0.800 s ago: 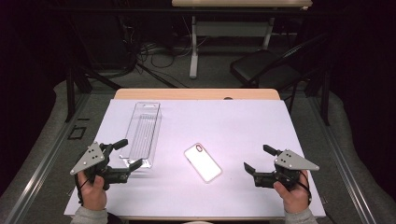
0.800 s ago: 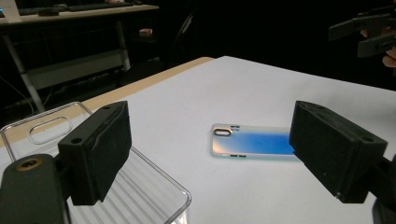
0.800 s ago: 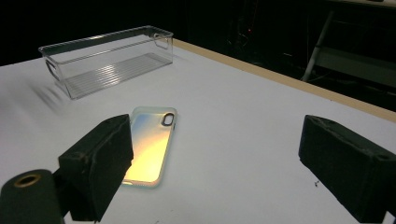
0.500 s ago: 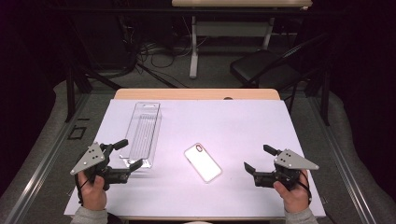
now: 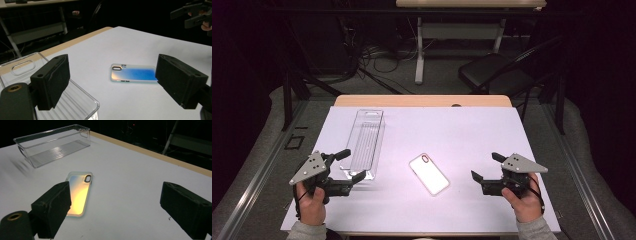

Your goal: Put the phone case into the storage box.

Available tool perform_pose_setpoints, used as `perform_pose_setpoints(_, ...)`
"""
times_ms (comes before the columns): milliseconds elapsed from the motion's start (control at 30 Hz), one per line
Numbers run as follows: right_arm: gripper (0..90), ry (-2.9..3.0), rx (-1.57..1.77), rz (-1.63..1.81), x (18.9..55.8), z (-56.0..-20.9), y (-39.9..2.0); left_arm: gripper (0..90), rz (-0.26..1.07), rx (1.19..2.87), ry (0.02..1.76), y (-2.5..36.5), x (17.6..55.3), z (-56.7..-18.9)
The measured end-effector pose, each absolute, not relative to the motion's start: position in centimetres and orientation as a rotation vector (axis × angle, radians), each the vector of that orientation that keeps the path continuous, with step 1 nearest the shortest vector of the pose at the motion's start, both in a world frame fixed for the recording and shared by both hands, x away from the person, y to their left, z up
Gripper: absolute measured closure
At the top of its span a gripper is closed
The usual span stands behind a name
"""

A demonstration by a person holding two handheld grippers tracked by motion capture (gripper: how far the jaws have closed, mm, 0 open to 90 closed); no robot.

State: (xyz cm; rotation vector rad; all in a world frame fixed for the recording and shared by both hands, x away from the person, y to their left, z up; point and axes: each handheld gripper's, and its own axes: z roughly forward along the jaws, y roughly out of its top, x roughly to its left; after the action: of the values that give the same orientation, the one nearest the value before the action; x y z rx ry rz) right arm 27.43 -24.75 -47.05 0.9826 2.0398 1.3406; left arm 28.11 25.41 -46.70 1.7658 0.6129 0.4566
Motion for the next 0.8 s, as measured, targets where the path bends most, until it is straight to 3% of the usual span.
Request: perform_pose_setpoints(800, 4.2, 2.191, 1.073, 1.251, 32.1, -45.9, -22.1, 5.2, 0.338, 1.802, 0.67, 24.0, 31.2, -45.0)
